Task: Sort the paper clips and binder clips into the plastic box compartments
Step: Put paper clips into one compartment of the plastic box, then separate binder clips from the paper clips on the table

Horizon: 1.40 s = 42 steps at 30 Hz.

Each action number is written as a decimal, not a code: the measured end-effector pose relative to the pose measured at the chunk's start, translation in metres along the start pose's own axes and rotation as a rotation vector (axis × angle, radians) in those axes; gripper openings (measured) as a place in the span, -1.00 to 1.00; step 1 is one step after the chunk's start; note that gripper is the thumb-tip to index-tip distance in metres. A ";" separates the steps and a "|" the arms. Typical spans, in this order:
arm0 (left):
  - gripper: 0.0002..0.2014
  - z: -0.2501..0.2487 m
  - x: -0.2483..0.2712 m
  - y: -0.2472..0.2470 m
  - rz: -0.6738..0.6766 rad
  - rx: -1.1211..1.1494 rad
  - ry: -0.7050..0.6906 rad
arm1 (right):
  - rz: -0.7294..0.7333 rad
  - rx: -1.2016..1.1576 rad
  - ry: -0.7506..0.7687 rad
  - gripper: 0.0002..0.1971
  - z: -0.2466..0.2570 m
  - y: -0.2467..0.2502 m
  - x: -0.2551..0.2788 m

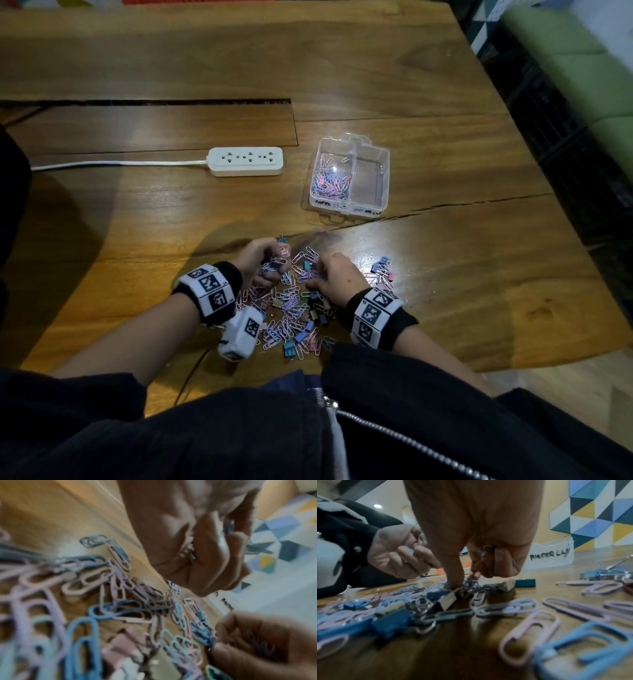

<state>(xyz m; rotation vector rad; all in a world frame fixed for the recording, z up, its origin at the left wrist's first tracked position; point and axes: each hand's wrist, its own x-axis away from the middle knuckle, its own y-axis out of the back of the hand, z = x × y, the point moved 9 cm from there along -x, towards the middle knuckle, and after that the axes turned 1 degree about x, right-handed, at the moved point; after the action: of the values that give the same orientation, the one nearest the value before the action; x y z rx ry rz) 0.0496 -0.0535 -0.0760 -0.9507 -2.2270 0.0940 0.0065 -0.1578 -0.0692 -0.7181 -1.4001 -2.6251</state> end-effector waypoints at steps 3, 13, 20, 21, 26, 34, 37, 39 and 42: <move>-0.72 0.002 -0.005 -0.001 0.006 0.025 0.039 | 0.024 0.019 0.035 -0.89 0.001 -0.006 0.003; -0.60 -0.011 0.000 0.000 -0.281 -1.302 0.074 | 0.092 -0.431 -0.063 -0.72 -0.021 0.011 0.013; -0.49 0.007 -0.003 -0.009 -0.273 -1.677 0.205 | 0.207 -0.980 -0.173 -0.73 -0.025 0.030 0.002; -0.54 0.008 -0.003 -0.012 -0.253 -1.699 0.185 | 0.187 -0.979 -0.170 -0.74 -0.023 0.040 -0.002; -0.69 0.006 0.000 -0.014 -0.096 -1.647 0.203 | 0.039 -0.992 -0.187 -0.77 -0.017 0.084 -0.036; -0.67 -0.080 -0.039 0.000 -0.175 -0.416 0.183 | -0.089 -0.970 -0.259 -0.79 -0.003 0.119 -0.088; -0.71 -0.116 -0.058 -0.008 -0.254 -0.250 0.138 | -0.067 -1.120 -0.313 -0.93 0.001 0.114 -0.095; -0.75 -0.131 -0.069 -0.018 -0.261 -0.163 0.113 | -0.052 -1.130 -0.312 -0.82 0.001 0.112 -0.097; -0.64 -0.136 -0.077 -0.032 -0.243 -0.108 0.106 | -0.075 -1.108 -0.277 -0.73 -0.002 0.116 -0.095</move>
<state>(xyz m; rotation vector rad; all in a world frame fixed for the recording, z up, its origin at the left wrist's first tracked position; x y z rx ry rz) 0.1532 -0.1543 -0.0081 -0.7160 -2.2477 -0.1854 0.1228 -0.2406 -0.0234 -1.1190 0.1825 -3.3128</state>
